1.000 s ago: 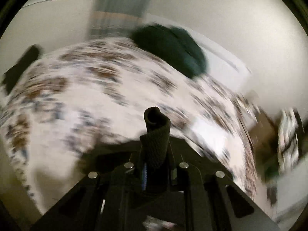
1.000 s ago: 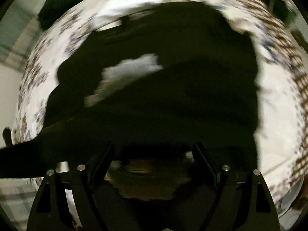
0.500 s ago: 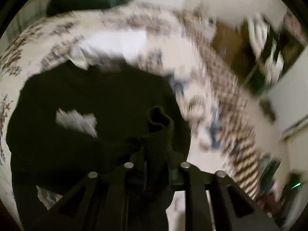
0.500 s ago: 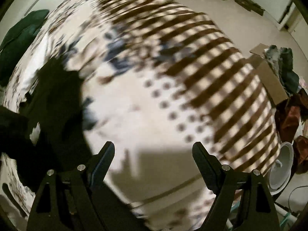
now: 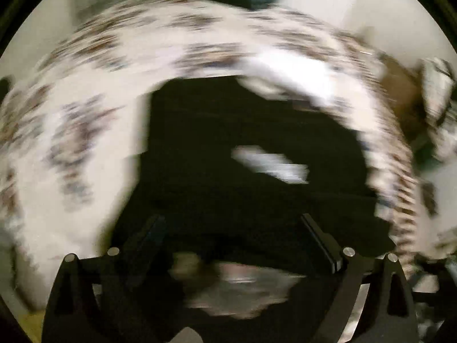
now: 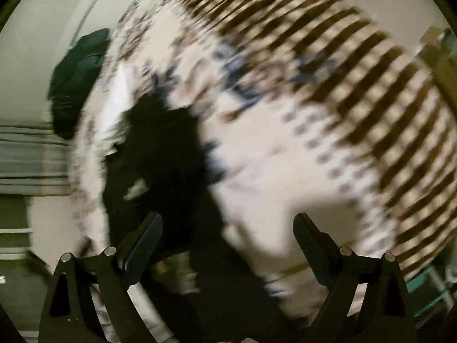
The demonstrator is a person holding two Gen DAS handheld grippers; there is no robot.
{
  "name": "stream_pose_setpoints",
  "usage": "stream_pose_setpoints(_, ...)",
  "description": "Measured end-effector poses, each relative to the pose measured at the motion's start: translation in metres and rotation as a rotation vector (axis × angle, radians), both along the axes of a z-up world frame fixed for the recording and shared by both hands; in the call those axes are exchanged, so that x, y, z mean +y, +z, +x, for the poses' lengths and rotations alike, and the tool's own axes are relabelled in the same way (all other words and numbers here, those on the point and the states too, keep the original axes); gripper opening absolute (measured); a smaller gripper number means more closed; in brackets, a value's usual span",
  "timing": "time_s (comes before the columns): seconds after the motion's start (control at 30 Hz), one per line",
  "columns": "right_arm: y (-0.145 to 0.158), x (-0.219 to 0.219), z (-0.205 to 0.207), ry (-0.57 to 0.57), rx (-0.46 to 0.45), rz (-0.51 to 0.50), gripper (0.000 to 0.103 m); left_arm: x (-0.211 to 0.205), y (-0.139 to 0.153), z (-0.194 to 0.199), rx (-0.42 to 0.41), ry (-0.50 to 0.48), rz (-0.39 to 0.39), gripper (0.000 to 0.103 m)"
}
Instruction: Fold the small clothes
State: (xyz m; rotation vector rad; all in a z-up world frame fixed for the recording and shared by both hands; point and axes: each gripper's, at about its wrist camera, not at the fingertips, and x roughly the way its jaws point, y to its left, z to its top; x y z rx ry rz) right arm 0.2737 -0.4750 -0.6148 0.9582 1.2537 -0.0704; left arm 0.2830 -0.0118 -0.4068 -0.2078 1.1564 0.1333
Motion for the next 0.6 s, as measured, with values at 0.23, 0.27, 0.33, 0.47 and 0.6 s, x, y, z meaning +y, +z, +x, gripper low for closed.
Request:
stream_pose_setpoints(0.23, -0.024, 0.062, 0.039, 0.016, 0.035, 0.006, 0.094, 0.06, -0.056, -0.028, 0.139, 0.18, -0.009, 0.093)
stream_pose_setpoints(0.27, -0.03, 0.064, 0.043, 0.001, 0.071, 0.0, 0.094, 0.055, -0.057, -0.028, 0.138, 0.166, -0.009, 0.093)
stream_pose_setpoints(0.33, -0.036, 0.064, 0.042, -0.057, 0.114, 0.022, 0.094, 0.039, -0.062, -0.027, 0.135, 0.122, -0.001, 0.093)
stream_pose_setpoints(0.47, -0.034, 0.068, 0.023, -0.111, 0.112, 0.079, 0.094, 0.014, -0.075, -0.007, 0.149, 0.063, 0.078, 0.093)
stream_pose_setpoints(0.6, -0.051, 0.078, 0.018, -0.137, 0.136, 0.137, 0.092, 0.015, -0.093, 0.018, 0.187, 0.08, 0.194, 0.093)
